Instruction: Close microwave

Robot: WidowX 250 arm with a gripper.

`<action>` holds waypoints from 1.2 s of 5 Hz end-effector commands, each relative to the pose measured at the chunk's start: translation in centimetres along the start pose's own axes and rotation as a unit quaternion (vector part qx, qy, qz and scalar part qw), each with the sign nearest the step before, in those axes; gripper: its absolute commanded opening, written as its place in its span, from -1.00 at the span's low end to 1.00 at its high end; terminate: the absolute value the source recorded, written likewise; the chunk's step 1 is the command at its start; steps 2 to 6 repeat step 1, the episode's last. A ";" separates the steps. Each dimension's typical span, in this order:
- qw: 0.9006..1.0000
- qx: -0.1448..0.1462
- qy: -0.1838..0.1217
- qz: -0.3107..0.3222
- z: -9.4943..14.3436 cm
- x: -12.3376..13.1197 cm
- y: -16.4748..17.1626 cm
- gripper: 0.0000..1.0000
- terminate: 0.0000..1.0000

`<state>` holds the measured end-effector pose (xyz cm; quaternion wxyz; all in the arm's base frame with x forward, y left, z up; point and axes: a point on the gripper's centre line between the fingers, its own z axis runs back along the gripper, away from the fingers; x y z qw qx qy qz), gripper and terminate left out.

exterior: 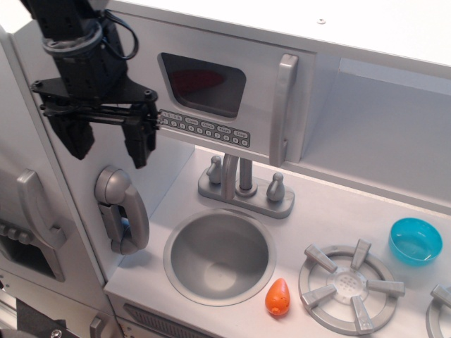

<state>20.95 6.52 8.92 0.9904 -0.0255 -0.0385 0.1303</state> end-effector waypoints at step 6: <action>1.000 0.001 -0.019 -0.003 1.4 1.0 0.8 1.00 1.00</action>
